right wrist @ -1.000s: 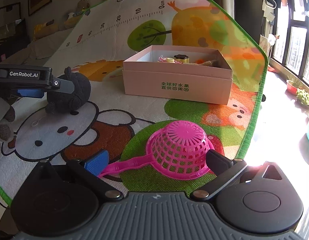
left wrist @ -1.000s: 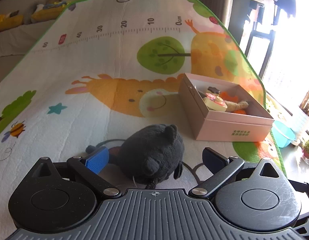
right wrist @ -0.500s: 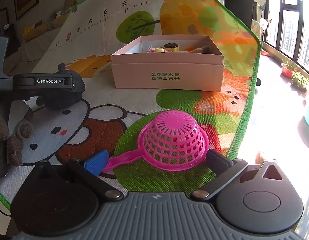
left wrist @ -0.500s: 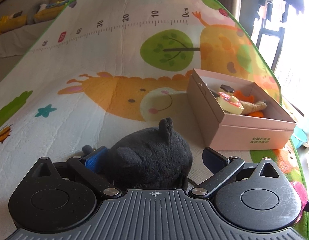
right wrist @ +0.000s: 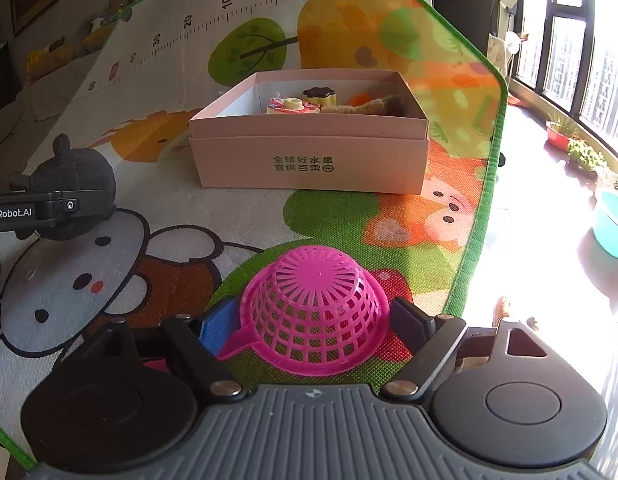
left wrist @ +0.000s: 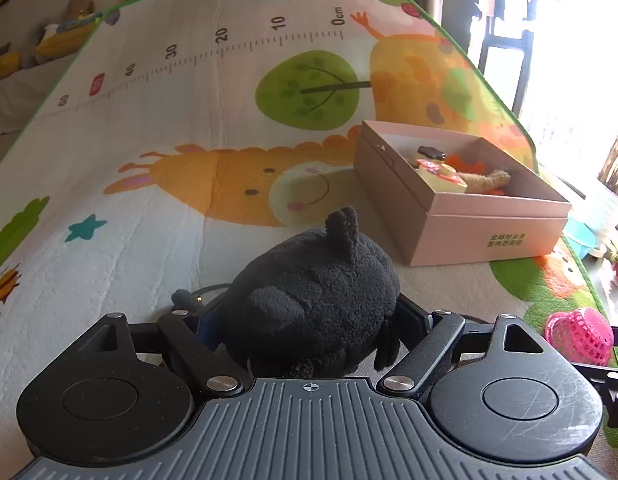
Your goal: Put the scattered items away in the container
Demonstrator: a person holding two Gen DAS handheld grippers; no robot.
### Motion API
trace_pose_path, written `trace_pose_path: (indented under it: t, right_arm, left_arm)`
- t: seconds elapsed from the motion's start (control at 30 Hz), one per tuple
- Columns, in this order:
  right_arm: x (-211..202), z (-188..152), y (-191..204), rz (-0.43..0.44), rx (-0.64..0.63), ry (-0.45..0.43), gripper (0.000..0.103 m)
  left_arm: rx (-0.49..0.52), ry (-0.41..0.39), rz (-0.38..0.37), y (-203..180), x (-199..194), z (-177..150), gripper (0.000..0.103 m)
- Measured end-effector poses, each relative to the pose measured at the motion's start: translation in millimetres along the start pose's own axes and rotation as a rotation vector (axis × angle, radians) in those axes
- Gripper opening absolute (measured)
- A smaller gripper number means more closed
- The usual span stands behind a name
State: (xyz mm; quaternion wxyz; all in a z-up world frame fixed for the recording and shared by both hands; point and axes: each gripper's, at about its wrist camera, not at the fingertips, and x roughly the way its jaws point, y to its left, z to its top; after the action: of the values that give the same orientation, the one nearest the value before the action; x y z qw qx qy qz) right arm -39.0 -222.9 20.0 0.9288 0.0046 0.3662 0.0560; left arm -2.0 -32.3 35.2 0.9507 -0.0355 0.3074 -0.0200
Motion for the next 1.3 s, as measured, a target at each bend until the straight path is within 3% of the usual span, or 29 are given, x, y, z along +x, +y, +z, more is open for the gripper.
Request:
trace_pose_path:
  t: [0.17,0.4,0.57,0.7,0.8,0.9,1.1,1.3]
  right_arm:
    - [-13.7,4.3,-2.2,0.000,-0.080,-0.038,0.082]
    - [-48.7,17.4,-14.5,0.030,-0.193,-0.122,0.083]
    - [-61.0,24.2,-16.9,0.005,-0.306,-0.184,0.083]
    - [-63.5,52.6,-24.8,-0.040,-0.376,-0.281,0.083]
    - [-63.3,89.7,-34.3,-0.090,-0.404,-0.392,0.083]
    - [-51.6,127.4,-40.9,-0.140,-0.427,-0.497,0.083]
    - [9.8,173.0,-37.3,-0.189,-0.519,-0.509,0.083]
    - [69.1,172.0,-30.6,-0.163,-0.650,-0.418,0.083]
  left_arm:
    - [0.028,0.004,-0.084,-8.0,-25.6,-1.8,0.087]
    - [0.144,0.016,-0.231,-38.8,-55.8,-1.4,0.087]
    - [0.218,0.032,-0.322,-62.7,-64.4,2.5,0.087]
    - [0.247,0.029,-0.384,-74.3,-62.8,15.2,0.087]
    - [0.260,-0.031,-0.412,-78.0,-58.3,45.2,0.087]
    - [0.239,-0.108,-0.437,-76.1,-48.5,87.7,0.087]
    - [0.133,-0.198,-0.516,-70.6,2.9,159.1,0.087]
    - [0.012,-0.074,-0.631,-66.3,83.9,182.4,0.087]
